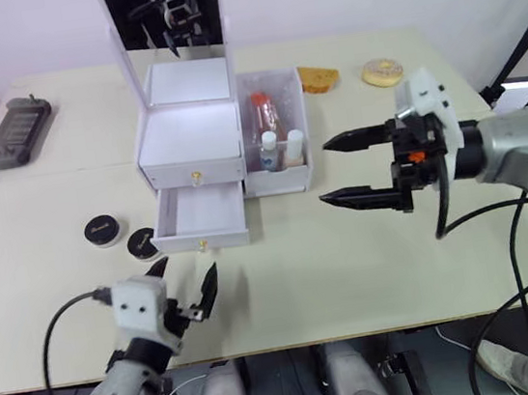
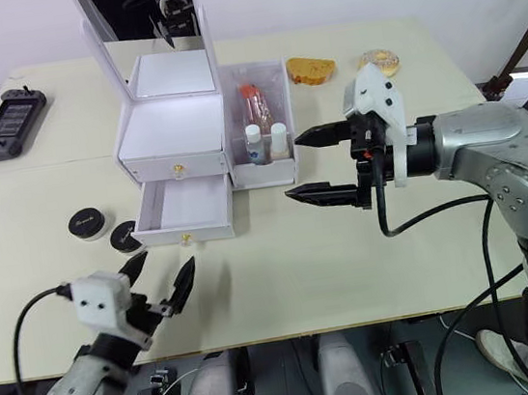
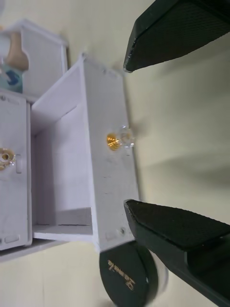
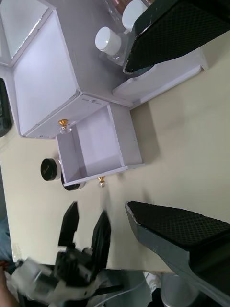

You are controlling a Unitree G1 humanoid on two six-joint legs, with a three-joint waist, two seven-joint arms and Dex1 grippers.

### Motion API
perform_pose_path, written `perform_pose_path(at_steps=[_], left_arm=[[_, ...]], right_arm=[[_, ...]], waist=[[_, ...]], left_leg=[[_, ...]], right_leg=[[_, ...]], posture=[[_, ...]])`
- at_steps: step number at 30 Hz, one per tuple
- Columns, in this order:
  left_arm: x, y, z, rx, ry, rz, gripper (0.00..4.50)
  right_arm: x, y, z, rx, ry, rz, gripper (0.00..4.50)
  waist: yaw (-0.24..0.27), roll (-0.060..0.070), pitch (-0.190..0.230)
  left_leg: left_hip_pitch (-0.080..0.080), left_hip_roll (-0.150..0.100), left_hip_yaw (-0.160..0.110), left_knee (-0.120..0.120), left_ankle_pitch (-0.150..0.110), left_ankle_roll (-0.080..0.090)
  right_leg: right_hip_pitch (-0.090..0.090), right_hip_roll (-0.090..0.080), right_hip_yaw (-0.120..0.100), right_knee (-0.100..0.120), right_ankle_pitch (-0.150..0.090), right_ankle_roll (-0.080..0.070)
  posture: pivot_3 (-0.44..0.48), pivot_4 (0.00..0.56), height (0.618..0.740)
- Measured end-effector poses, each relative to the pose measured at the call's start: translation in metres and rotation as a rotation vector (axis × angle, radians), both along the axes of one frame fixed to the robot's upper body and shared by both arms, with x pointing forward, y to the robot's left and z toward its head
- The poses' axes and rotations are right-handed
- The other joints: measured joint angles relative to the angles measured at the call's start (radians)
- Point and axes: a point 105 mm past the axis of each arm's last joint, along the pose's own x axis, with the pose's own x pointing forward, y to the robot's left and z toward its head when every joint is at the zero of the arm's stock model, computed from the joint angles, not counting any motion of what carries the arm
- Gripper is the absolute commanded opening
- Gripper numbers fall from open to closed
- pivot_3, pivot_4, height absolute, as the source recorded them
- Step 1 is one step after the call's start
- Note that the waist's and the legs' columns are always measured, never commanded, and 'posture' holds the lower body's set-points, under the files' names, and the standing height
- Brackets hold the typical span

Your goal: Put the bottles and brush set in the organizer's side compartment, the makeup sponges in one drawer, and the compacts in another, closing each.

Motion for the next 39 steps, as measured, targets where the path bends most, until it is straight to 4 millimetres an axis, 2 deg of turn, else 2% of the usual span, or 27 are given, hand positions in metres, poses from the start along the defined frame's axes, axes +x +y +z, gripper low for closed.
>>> perform_pose_path(at_steps=[3, 4, 6, 8, 11, 14, 20, 23, 27, 31, 35, 39], left_arm=[[-0.009, 0.035, 0.012, 0.113, -0.063, -0.005, 4.46], [-0.005, 0.047, 0.014, 0.163, -0.078, -0.020, 4.46], [0.008, 0.084, 0.027, 0.235, -0.129, 0.033, 4.46], [0.019, 0.105, 0.041, 0.273, -0.157, 0.011, 4.46], [0.031, 0.120, 0.057, 0.289, -0.147, -0.094, 4.46], [0.035, 0.156, 0.067, 0.297, -0.070, -0.120, 4.46], [0.025, 0.218, 0.071, 0.318, 0.064, -0.100, 4.46], [0.019, 0.235, 0.069, 0.312, 0.098, -0.089, 4.46], [0.013, 0.251, 0.060, 0.305, 0.129, -0.062, 4.46], [0.014, 0.253, 0.060, 0.310, 0.118, -0.067, 4.46], [0.016, 0.252, 0.062, 0.312, 0.110, -0.073, 4.46], [0.016, 0.246, 0.060, 0.316, 0.110, -0.091, 4.46]], right_arm=[[0.008, -0.010, -0.004, 0.004, -0.003, -0.028, 4.50], [0.011, -0.014, -0.007, 0.005, -0.004, -0.046, 4.50], [0.017, -0.025, -0.013, 0.005, -0.002, -0.089, 4.50], [0.020, -0.043, -0.020, 0.001, 0.002, -0.143, 4.50], [0.026, -0.073, -0.021, -0.014, -0.040, -0.230, 4.50], [0.031, -0.111, -0.030, -0.024, -0.049, -0.341, 4.50], [0.027, -0.165, -0.066, -0.070, 0.006, -0.489, 4.50], [0.029, -0.180, -0.070, -0.088, -0.025, -0.538, 4.50], [0.030, -0.189, -0.072, -0.092, -0.052, -0.571, 4.50], [0.032, -0.185, -0.071, -0.080, -0.061, -0.574, 4.50], [0.039, -0.169, -0.054, -0.074, -0.103, -0.549, 4.50], [0.041, -0.144, -0.033, -0.015, -0.107, -0.492, 4.50]], waist=[[0.001, 0.001, 0.000], [0.006, 0.002, 0.000], [0.009, 0.002, 0.000], [0.004, 0.002, 0.000], [-0.002, 0.001, -0.001], [-0.006, -0.001, -0.002], [-0.024, 0.000, -0.001], [-0.037, 0.002, 0.000], [-0.049, 0.002, 0.000], [-0.050, 0.002, 0.000], [-0.050, 0.002, 0.000], [-0.048, 0.002, 0.000]], left_leg=[[0.000, 0.000, 0.000, 0.000, 0.000, 0.000], [0.001, 0.000, -0.001, 0.001, 0.000, 0.000], [0.001, 0.000, -0.002, 0.000, -0.002, -0.003], [0.001, 0.000, 0.000, 0.002, -0.002, -0.003], [0.000, -0.001, 0.008, 0.002, 0.000, -0.001], [0.000, -0.001, 0.008, 0.000, 0.000, 0.000], [0.002, 0.003, 0.007, -0.003, 0.000, 0.000], [0.004, 0.003, 0.007, -0.003, 0.000, 0.000], [0.006, 0.003, 0.007, -0.003, -0.002, -0.003], [0.006, 0.003, 0.008, -0.004, -0.002, -0.003], [0.006, 0.003, 0.008, -0.004, -0.001, -0.001], [0.006, 0.003, 0.008, -0.005, -0.001, -0.001]], right_leg=[[0.000, 0.000, 0.000, 0.000, 0.000, 0.000], [-0.002, 0.000, -0.001, 0.000, 0.000, 0.000], [-0.002, 0.000, -0.002, -0.002, 0.001, -0.002], [0.001, -0.001, -0.002, -0.005, 0.003, -0.005], [0.002, -0.006, -0.001, -0.006, 0.006, -0.009], [0.000, -0.005, -0.001, -0.005, 0.006, -0.009], [-0.003, -0.002, -0.002, 0.000, 0.004, -0.007], [-0.002, -0.002, -0.002, 0.000, 0.005, -0.008], [-0.001, -0.002, -0.002, 0.000, 0.005, -0.008], [-0.001, -0.003, -0.002, 0.000, 0.005, -0.008], [-0.002, -0.003, -0.002, 0.001, 0.005, -0.008], [-0.002, -0.003, -0.002, 0.001, 0.005, -0.008]], posture=[[0.000, 0.150, 0.738], [0.000, 0.150, 0.738], [0.000, 0.150, 0.738], [0.000, 0.150, 0.738], [0.000, 0.150, 0.738], [0.000, 0.150, 0.738], [0.000, 0.150, 0.738], [0.000, 0.150, 0.738], [0.000, 0.150, 0.738], [0.000, 0.150, 0.738], [0.000, 0.150, 0.738], [0.000, 0.150, 0.738]])
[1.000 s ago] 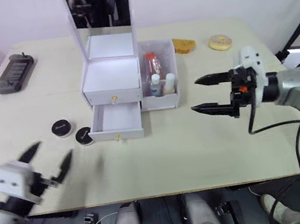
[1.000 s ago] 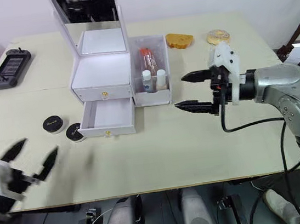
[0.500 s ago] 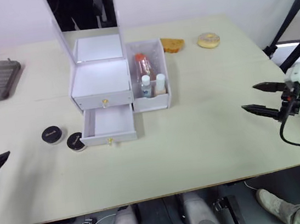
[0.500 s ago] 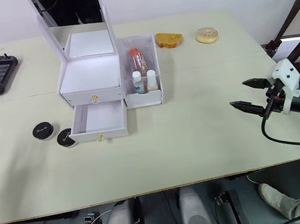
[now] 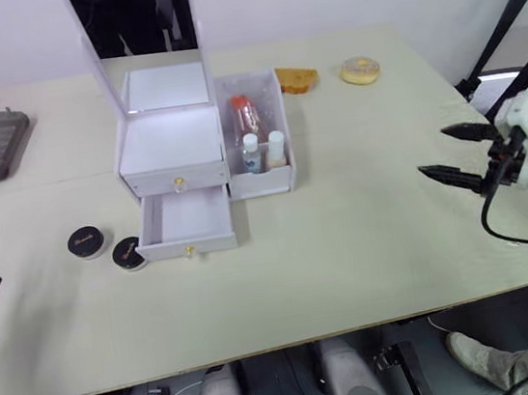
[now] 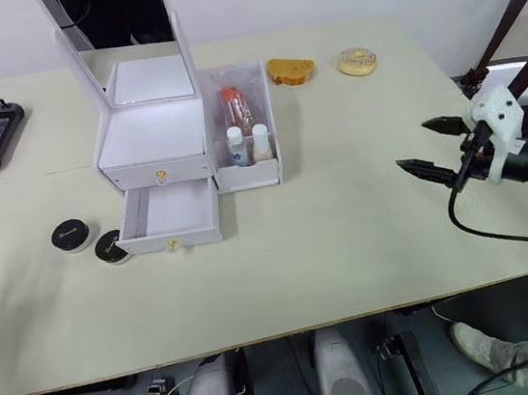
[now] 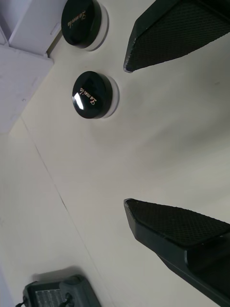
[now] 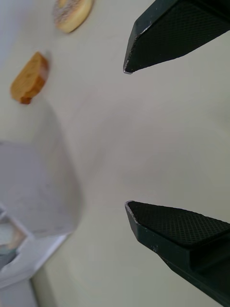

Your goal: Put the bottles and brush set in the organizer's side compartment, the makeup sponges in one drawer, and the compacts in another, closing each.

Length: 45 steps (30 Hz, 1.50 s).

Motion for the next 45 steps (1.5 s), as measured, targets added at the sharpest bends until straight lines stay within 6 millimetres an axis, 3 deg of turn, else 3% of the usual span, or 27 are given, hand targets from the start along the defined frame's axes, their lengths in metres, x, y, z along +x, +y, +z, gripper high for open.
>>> perform_pose_path(at_steps=[7, 11, 16, 20, 26, 34, 45], left_arm=[[-0.011, -0.042, -0.018, -0.049, 0.022, -0.083, 4.46], [-0.022, -0.064, -0.030, -0.090, 0.014, -0.079, 4.46], [-0.019, -0.080, -0.043, -0.132, -0.003, -0.068, 4.46], [-0.006, -0.095, -0.048, -0.149, -0.028, -0.082, 4.46], [0.012, -0.114, -0.063, -0.156, -0.044, -0.111, 4.46], [0.029, -0.126, -0.086, -0.174, -0.025, -0.129, 4.46], [0.058, -0.143, -0.098, -0.141, 0.001, -0.177, 4.46]], right_arm=[[-0.010, 0.066, 0.030, 0.082, 0.041, 0.229, 4.50], [-0.018, 0.110, 0.057, 0.099, 0.052, 0.416, 4.50], [-0.029, 0.138, 0.079, 0.064, 0.033, 0.532, 4.50], [-0.034, 0.147, 0.077, 0.012, 0.092, 0.565, 4.50], [-0.044, 0.145, 0.083, -0.059, 0.258, 0.562, 4.50], [-0.059, 0.140, 0.098, -0.120, 0.311, 0.573, 4.50], [-0.057, 0.141, 0.094, -0.156, 0.345, 0.532, 4.50]], waist=[[-0.003, 0.000, 0.000], [-0.002, 0.000, 0.000], [0.010, 0.000, 0.000], [0.009, 0.000, 0.000], [0.004, 0.000, 0.000], [0.001, 0.000, 0.000], [0.001, 0.000, 0.000]], left_leg=[[0.000, 0.000, 0.002, 0.000, 0.000, 0.000], [0.000, 0.000, 0.002, 0.000, -0.001, -0.001], [0.000, 0.000, 0.001, 0.000, -0.001, -0.002], [-0.001, -0.002, 0.003, 0.000, 0.000, 0.000], [-0.001, -0.001, 0.003, 0.000, 0.000, 0.001], [-0.001, -0.001, 0.002, 0.001, 0.000, 0.001], [-0.001, -0.001, 0.002, 0.001, 0.000, 0.001]], right_leg=[[0.000, -0.002, 0.000, 0.000, 0.000, 0.000], [-0.001, -0.002, 0.000, 0.000, 0.000, 0.000], [-0.003, -0.003, -0.002, -0.002, 0.000, 0.000], [0.001, -0.004, -0.001, -0.003, 0.000, 0.000], [0.000, -0.004, -0.001, -0.002, 0.000, 0.000], [0.000, -0.003, -0.001, -0.001, 0.000, 0.000], [-0.001, -0.003, -0.001, 0.000, 0.000, 0.000]], posture=[[0.000, 0.150, 0.738], [0.000, 0.150, 0.738], [0.000, 0.150, 0.738], [0.000, 0.150, 0.738], [0.000, 0.150, 0.738], [0.000, 0.150, 0.738], [0.000, 0.150, 0.738]])
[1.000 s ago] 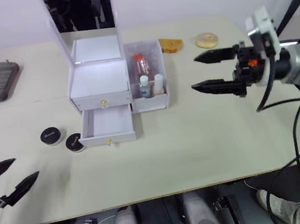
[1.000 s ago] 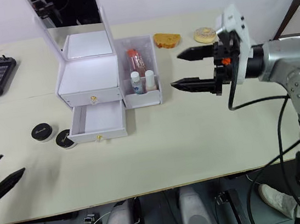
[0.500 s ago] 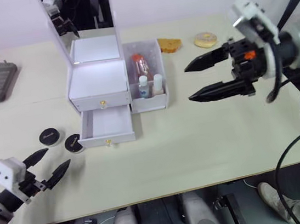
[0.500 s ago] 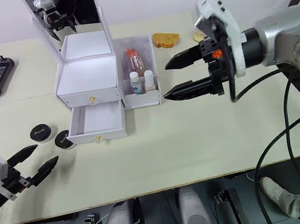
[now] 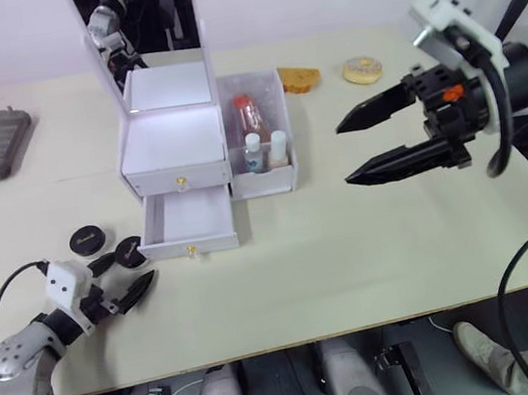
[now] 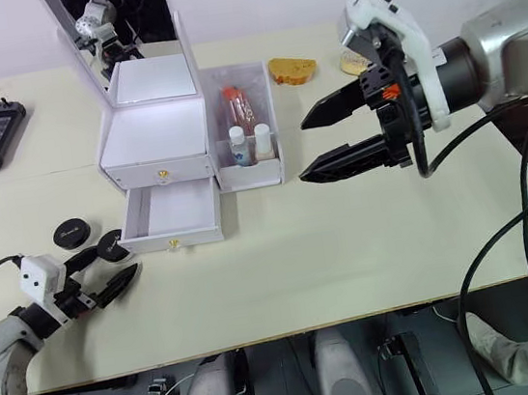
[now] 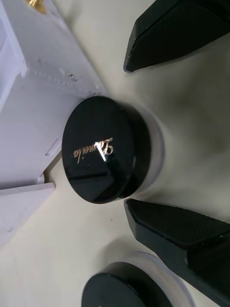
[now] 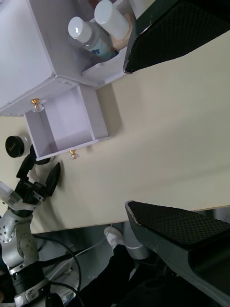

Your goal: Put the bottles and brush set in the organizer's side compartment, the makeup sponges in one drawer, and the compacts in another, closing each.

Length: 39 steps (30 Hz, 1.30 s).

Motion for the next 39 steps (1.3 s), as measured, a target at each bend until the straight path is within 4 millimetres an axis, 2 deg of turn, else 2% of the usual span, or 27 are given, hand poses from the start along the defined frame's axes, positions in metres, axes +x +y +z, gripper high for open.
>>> perform_pose_path(at_steps=[7, 11, 18, 22, 26, 28, 31, 39], left_arm=[[0.007, 0.003, 0.005, 0.065, 0.057, -0.028, 4.46], [0.014, 0.011, 0.021, 0.201, 0.135, -0.031, 4.46], [0.026, -0.004, 0.025, 0.204, 0.202, -0.053, 4.46], [0.028, -0.003, 0.028, 0.236, 0.207, -0.053, 4.46], [0.029, -0.003, 0.028, 0.246, 0.208, -0.046, 4.46], [0.029, -0.002, 0.028, 0.253, 0.208, -0.045, 3.93], [0.029, -0.003, 0.027, 0.257, 0.213, -0.051, 2.68], [0.017, 0.015, 0.037, 0.338, 0.244, -0.044, 2.67]], right_arm=[[0.000, 0.000, -0.001, -0.008, -0.003, -0.021, 4.50], [0.000, 0.002, -0.001, -0.011, -0.015, -0.022, 4.50], [0.003, 0.007, -0.003, 0.002, -0.023, -0.019, 4.50], [0.003, 0.009, -0.003, 0.007, -0.025, -0.020, 4.50], [0.004, 0.009, -0.001, 0.012, -0.033, -0.026, 4.50], [0.004, 0.009, -0.001, 0.014, -0.036, -0.027, 4.50], [0.004, 0.009, -0.001, 0.017, -0.039, -0.028, 4.50], [0.005, 0.010, -0.001, 0.023, -0.039, -0.023, 4.50]], waist=[[0.000, 0.000, 0.000], [-0.001, 0.002, 0.000], [0.001, 0.002, 0.000], [0.003, 0.002, 0.000], [0.003, 0.002, 0.000], [0.003, 0.002, 0.000], [0.003, 0.002, 0.000], [0.000, 0.002, 0.000]], left_leg=[[0.000, 0.000, 0.000, 0.000, 0.000, 0.000], [0.000, 0.000, 0.000, 0.000, 0.000, 0.000], [-0.004, 0.000, 0.000, 0.000, 0.000, 0.000], [-0.010, 0.000, 0.000, 0.005, 0.001, 0.001], [-0.009, 0.000, -0.002, 0.005, 0.001, 0.001], [-0.009, 0.000, -0.003, 0.005, 0.001, 0.001], [-0.009, 0.000, -0.004, 0.005, 0.001, 0.001], [-0.009, 0.001, -0.004, 0.004, 0.001, 0.001]], right_leg=[[-0.001, 0.000, 0.000, 0.001, 0.000, 0.000], [-0.001, 0.000, 0.000, 0.002, 0.000, 0.000], [-0.005, 0.000, 0.000, 0.004, 0.000, 0.000], [-0.015, 0.000, 0.000, 0.012, 0.000, 0.001], [-0.016, 0.002, 0.000, 0.015, 0.000, 0.001], [-0.016, 0.002, 0.000, 0.016, 0.000, 0.001], [-0.016, 0.003, 0.000, 0.016, 0.000, 0.001], [-0.017, 0.004, 0.001, 0.016, 0.000, 0.001]], posture=[[0.000, 0.150, 0.738], [0.000, 0.150, 0.738], [0.000, 0.150, 0.738], [0.000, 0.150, 0.738], [0.000, 0.150, 0.738], [0.000, 0.150, 0.738], [0.000, 0.150, 0.738], [0.000, 0.150, 0.738]])
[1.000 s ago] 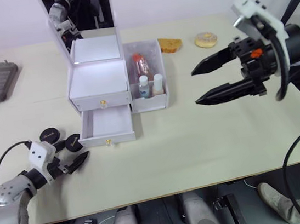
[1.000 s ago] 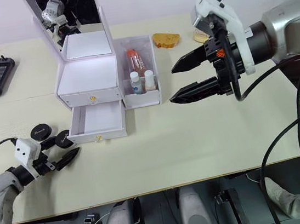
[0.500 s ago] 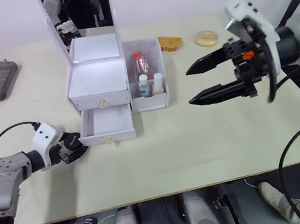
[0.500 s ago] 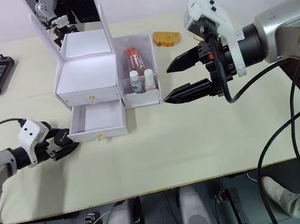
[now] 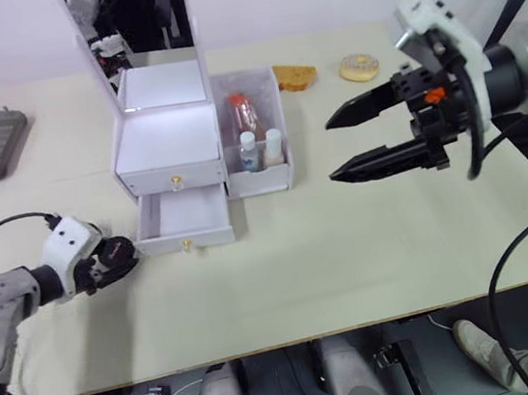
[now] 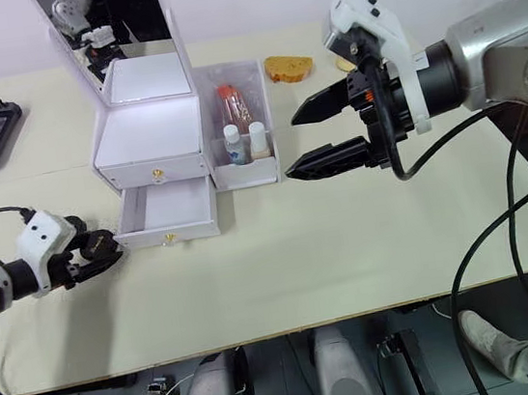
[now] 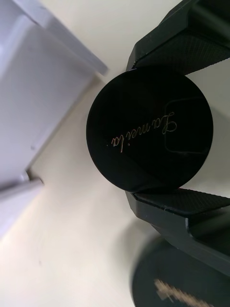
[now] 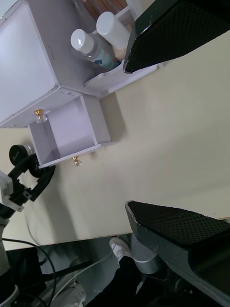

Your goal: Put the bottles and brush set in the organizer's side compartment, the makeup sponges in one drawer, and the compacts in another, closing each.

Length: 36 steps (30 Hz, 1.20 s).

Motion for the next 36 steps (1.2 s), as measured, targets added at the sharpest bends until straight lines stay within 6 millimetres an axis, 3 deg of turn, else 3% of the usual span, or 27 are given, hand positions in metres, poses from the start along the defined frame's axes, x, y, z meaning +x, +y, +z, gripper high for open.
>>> perform_pose_path(at_steps=[6, 8, 12, 15, 24, 29, 36], left_arm=[[-0.014, 0.004, 0.014, -0.016, 0.003, -0.039, 2.67], [-0.015, 0.000, 0.031, -0.035, -0.029, -0.083, 2.67], [-0.010, -0.013, 0.083, -0.045, -0.141, -0.196, 2.67], [-0.006, -0.019, 0.103, -0.032, -0.168, -0.229, 2.67], [0.027, -0.080, 0.108, -0.052, -0.087, -0.378, 2.67], [0.035, -0.088, 0.088, -0.066, -0.016, -0.386, 2.67], [0.038, -0.083, 0.077, -0.042, 0.016, -0.366, 2.67]], right_arm=[[0.003, 0.003, 0.001, 0.026, 0.000, 0.027, 4.50], [0.003, 0.005, 0.001, 0.030, -0.001, 0.041, 4.50], [0.003, 0.006, 0.001, 0.031, -0.013, 0.053, 4.50], [0.003, 0.006, 0.000, 0.032, -0.015, 0.054, 4.50], [-0.001, 0.003, -0.006, 0.033, -0.001, 0.029, 4.50], [-0.005, -0.002, -0.005, 0.041, -0.011, -0.015, 4.50], [-0.009, -0.003, -0.005, 0.049, -0.014, -0.032, 4.50]], waist=[[0.002, 0.000, 0.000], [0.004, -0.001, 0.000], [0.007, 0.000, 0.000], [0.006, 0.000, 0.000], [0.026, -0.001, 0.000], [0.024, -0.001, 0.000], [0.026, -0.001, 0.000]], left_leg=[[0.000, 0.000, 0.000, 0.000, 0.000, 0.000], [0.000, 0.000, 0.000, 0.000, 0.000, 0.000], [0.000, 0.000, 0.000, 0.001, 0.000, 0.000], [0.000, 0.000, 0.000, 0.001, 0.000, 0.000], [0.000, 0.000, -0.001, 0.004, 0.000, 0.000], [0.000, 0.000, -0.001, 0.004, 0.000, 0.000], [0.001, 0.000, -0.002, 0.006, 0.000, 0.000]], right_leg=[[0.000, 0.000, 0.000, 0.000, 0.000, 0.000], [0.000, 0.000, 0.000, 0.000, 0.000, 0.000], [0.000, 0.000, 0.000, 0.000, 0.000, 0.000], [0.001, 0.000, 0.000, 0.000, 0.000, 0.000], [0.001, 0.002, 0.002, 0.005, 0.000, 0.005], [0.000, 0.003, 0.002, 0.007, -0.001, 0.008], [0.000, 0.003, 0.002, 0.009, -0.001, 0.008]], posture=[[0.000, 0.150, 0.738], [0.000, 0.150, 0.738], [0.000, 0.150, 0.738], [0.000, 0.150, 0.738], [0.000, 0.150, 0.738], [0.000, 0.150, 0.738], [0.000, 0.150, 0.738]])
